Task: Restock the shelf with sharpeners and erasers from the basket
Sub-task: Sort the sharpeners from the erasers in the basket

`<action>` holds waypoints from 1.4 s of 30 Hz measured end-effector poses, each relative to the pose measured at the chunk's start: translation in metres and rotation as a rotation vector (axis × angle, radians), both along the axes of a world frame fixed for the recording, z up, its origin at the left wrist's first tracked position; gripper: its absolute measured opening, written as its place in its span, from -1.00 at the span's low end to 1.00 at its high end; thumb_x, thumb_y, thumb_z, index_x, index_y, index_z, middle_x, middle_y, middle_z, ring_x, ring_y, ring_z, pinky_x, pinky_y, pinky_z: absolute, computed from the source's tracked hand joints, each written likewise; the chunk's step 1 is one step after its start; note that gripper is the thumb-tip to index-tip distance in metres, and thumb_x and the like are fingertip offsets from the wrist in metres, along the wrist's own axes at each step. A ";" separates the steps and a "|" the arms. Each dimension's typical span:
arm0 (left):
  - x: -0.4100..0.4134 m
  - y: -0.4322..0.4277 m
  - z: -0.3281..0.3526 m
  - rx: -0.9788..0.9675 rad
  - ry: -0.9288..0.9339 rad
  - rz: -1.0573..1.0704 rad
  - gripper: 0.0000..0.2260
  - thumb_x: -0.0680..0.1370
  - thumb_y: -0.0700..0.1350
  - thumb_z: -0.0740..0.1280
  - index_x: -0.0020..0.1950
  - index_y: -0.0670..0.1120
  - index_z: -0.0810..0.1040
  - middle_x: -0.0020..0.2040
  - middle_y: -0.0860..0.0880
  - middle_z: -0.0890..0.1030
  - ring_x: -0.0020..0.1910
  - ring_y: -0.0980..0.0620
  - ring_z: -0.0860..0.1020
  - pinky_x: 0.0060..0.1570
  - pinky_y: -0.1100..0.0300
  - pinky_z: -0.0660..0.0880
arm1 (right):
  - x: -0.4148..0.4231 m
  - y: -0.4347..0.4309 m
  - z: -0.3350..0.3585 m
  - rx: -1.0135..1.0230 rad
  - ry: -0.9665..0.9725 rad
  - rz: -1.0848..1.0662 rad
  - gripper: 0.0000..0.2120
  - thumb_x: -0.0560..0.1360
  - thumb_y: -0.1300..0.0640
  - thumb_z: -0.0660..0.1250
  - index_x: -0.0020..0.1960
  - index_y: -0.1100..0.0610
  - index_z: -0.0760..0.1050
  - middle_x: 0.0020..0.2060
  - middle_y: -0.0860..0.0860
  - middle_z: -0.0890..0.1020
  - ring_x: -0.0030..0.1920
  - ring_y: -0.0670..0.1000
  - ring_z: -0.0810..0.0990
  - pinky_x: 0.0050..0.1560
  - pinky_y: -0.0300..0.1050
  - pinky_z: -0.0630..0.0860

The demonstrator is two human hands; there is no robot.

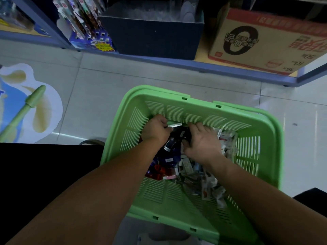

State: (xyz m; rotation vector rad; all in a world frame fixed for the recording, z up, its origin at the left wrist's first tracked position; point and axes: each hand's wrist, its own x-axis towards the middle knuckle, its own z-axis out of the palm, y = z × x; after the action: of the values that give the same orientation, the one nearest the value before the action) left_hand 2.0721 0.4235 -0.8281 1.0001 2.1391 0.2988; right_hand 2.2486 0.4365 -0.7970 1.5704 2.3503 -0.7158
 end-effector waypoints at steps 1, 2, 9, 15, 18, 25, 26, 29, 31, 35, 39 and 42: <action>-0.001 -0.003 -0.001 -0.017 0.031 -0.080 -0.75 0.49 0.05 0.53 0.14 0.12 0.60 0.04 0.11 0.70 0.02 0.00 0.64 0.07 0.09 0.59 | 0.000 0.000 0.000 0.005 -0.028 0.033 -0.37 0.56 -0.14 0.29 0.54 0.09 0.29 0.35 0.10 0.48 0.36 0.17 0.45 0.44 0.03 0.27; -0.003 -0.005 -0.004 -0.038 0.080 -0.177 -0.70 0.51 0.08 0.50 0.22 0.14 0.61 0.07 0.08 0.70 0.04 -0.01 0.63 0.07 0.07 0.60 | -0.001 0.000 0.001 0.003 -0.053 0.056 -0.36 0.56 -0.13 0.29 0.56 0.09 0.26 0.37 0.10 0.45 0.38 0.17 0.43 0.46 0.03 0.25; -0.007 -0.008 0.021 0.005 0.219 -0.335 -0.90 0.63 -0.20 0.29 0.07 -0.11 0.60 -0.10 -0.08 0.62 -0.16 -0.13 0.58 -0.21 0.12 0.43 | -0.003 0.008 -0.002 0.033 -0.153 0.158 -0.39 0.53 0.13 0.41 0.53 0.08 0.30 0.40 0.05 0.48 0.40 0.11 0.43 0.44 0.00 0.29; -0.015 -0.024 0.047 0.029 0.098 -0.285 -0.90 0.61 -0.26 0.28 0.08 -0.19 0.57 -0.07 -0.16 0.64 -0.11 -0.17 0.61 -0.18 0.13 0.49 | -0.005 0.005 0.000 0.034 -0.191 0.274 -0.39 0.49 0.19 0.49 0.48 0.12 0.36 0.31 0.10 0.41 0.28 0.15 0.45 0.33 0.04 0.43; -0.016 -0.040 0.053 0.038 -0.020 -0.221 -0.87 0.65 -0.22 0.26 0.11 -0.19 0.58 -0.08 -0.14 0.64 -0.15 -0.09 0.59 -0.22 0.18 0.46 | -0.005 0.008 0.002 0.035 -0.172 0.286 -0.53 0.53 0.30 0.40 0.41 0.16 0.41 0.28 0.12 0.38 0.23 0.16 0.47 0.19 0.05 0.49; -0.023 -0.046 0.060 0.104 -0.202 0.049 -0.85 0.64 -0.22 0.28 -0.06 -0.02 0.58 -0.05 -0.14 0.68 -0.10 -0.19 0.67 -0.14 -0.04 0.64 | 0.008 0.007 0.026 0.084 0.241 -0.030 -0.68 0.71 0.01 0.20 0.39 0.14 0.39 -0.04 0.10 0.65 -0.12 0.15 0.59 -0.20 -0.06 0.42; -0.022 -0.044 0.063 0.120 -0.210 0.086 -0.84 0.64 -0.22 0.26 -0.06 -0.02 0.58 -0.08 -0.15 0.68 -0.13 -0.21 0.67 -0.16 -0.07 0.63 | 0.007 0.006 0.030 0.063 0.328 -0.118 -0.66 0.70 -0.03 0.23 0.39 0.13 0.41 -0.05 0.08 0.65 -0.14 0.13 0.60 -0.18 -0.04 0.49; -0.021 -0.041 0.071 0.167 -0.153 0.121 -0.85 0.66 -0.17 0.22 0.01 -0.11 0.58 -0.17 -0.15 0.65 -0.27 -0.13 0.60 -0.33 0.11 0.50 | -0.008 0.002 0.035 -0.098 0.516 -0.439 -0.64 0.65 -0.10 0.34 0.32 0.11 0.49 0.03 -0.01 0.66 0.01 0.06 0.64 0.03 -0.03 0.60; -0.021 -0.040 0.079 0.222 -0.130 0.136 -0.83 0.67 -0.15 0.20 0.01 -0.14 0.57 -0.22 -0.14 0.62 -0.30 -0.12 0.56 -0.34 0.16 0.45 | -0.024 -0.001 0.032 -0.274 0.652 -0.613 -0.75 0.62 -0.07 0.41 0.18 0.08 0.53 0.00 -0.02 0.68 0.02 0.06 0.68 0.00 -0.05 0.61; -0.024 -0.041 0.094 0.268 -0.090 0.132 -0.82 0.68 -0.13 0.18 0.00 -0.13 0.54 -0.24 -0.08 0.57 -0.31 -0.03 0.51 -0.36 0.19 0.39 | -0.039 0.006 0.030 -0.534 0.671 -0.471 -0.79 0.61 0.05 0.45 0.20 0.09 0.60 0.08 0.06 0.71 0.04 0.04 0.70 0.07 -0.03 0.65; -0.001 -0.047 0.088 0.274 -0.157 0.080 -0.84 0.67 -0.11 0.25 0.02 -0.11 0.60 -0.20 -0.08 0.63 -0.22 -0.12 0.61 -0.24 0.06 0.54 | -0.005 0.024 0.052 -0.165 0.479 -0.337 -0.84 0.62 0.10 0.33 0.07 0.07 0.69 -0.10 -0.02 0.74 -0.18 0.01 0.67 -0.07 -0.06 0.64; 0.037 -0.042 0.082 0.173 -0.384 -0.082 -0.85 0.68 -0.11 0.26 0.04 -0.06 0.63 -0.21 0.02 0.61 -0.23 0.02 0.56 -0.30 0.23 0.44 | 0.015 0.022 0.082 0.177 0.383 -0.189 -0.77 0.62 -0.03 0.23 -0.04 0.00 0.64 -0.35 -0.13 0.61 -0.33 0.02 0.59 -0.27 -0.15 0.46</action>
State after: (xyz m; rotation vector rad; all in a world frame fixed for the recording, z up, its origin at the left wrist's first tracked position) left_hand 2.1089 0.3816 -0.7457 1.0303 1.7428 0.5931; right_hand 2.2638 0.4583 -0.7147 1.8952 2.6160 -0.9458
